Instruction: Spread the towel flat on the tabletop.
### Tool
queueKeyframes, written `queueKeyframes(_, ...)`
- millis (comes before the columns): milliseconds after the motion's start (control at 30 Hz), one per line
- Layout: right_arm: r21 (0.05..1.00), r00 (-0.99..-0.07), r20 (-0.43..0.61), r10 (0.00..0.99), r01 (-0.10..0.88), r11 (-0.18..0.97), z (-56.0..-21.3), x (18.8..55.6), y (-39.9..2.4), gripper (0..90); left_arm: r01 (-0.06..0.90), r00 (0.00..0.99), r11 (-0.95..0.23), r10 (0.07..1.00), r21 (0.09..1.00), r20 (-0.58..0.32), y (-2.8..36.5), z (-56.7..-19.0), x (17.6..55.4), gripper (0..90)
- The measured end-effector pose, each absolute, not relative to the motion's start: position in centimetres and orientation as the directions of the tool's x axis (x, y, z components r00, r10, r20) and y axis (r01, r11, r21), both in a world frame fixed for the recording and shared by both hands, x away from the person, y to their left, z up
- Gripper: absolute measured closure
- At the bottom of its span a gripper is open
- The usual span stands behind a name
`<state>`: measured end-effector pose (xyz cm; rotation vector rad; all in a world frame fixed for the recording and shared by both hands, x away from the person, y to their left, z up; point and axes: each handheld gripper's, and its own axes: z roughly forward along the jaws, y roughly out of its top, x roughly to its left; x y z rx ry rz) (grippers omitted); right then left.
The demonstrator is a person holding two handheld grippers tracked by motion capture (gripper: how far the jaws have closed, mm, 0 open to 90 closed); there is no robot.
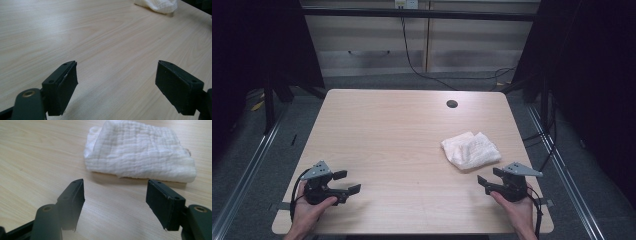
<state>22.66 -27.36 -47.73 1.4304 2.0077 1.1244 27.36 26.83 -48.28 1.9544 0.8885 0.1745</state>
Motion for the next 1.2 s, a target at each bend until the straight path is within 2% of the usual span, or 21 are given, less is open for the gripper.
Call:
queueKeyframes(433, 0.775, -0.422, 0.128, 0.897, 0.607, 0.175, -47.3, 23.5, -27.0, 36.1, 0.531, 0.716, -0.295, 0.658, 0.795, -0.234, 26.6, -48.6, 27.8, 17.7)
queueKeyframes(467, 0.774, -0.426, 0.132, 0.895, 0.609, 0.176, -47.2, 23.7, -27.1, 39.9, 0.529, 0.715, -0.292, 0.659, 0.797, -0.233, 26.7, -48.6, 27.7, 17.7)
queueKeyframes(600, 0.772, -0.444, 0.146, 0.884, 0.61, 0.179, -46.9, 23.9, -27.0, 38.8, 0.527, 0.714, -0.286, 0.659, 0.8, -0.235, 26.8, -48.5, 27.6, 17.7)
queueKeyframes(633, 0.774, -0.462, 0.19, 0.866, 0.613, 0.157, -46.7, 24.2, -27.2, 38.3, 0.528, 0.713, -0.286, 0.661, 0.799, -0.234, 26.8, -48.5, 27.7, 17.7)
queueKeyframes(767, 0.768, -0.476, 0.161, 0.865, 0.611, 0.194, -46.2, 24.7, -27.0, 36.8, 0.532, 0.714, -0.293, 0.659, 0.794, -0.235, 26.8, -48.6, 27.7, 17.7)
queueKeyframes(1167, 0.788, -0.497, 0.143, 0.856, 0.581, 0.206, -44.1, 28.6, -27.3, 39.3, 0.525, 0.719, -0.299, 0.656, 0.797, -0.228, 26.8, -48.5, 27.7, 17.9)
queueKeyframes(1200, 0.784, -0.508, 0.142, 0.85, 0.581, 0.216, -43.9, 29.5, -27.4, 42.2, 0.527, 0.718, -0.293, 0.656, 0.797, -0.234, 26.8, -48.5, 27.6, 17.9)
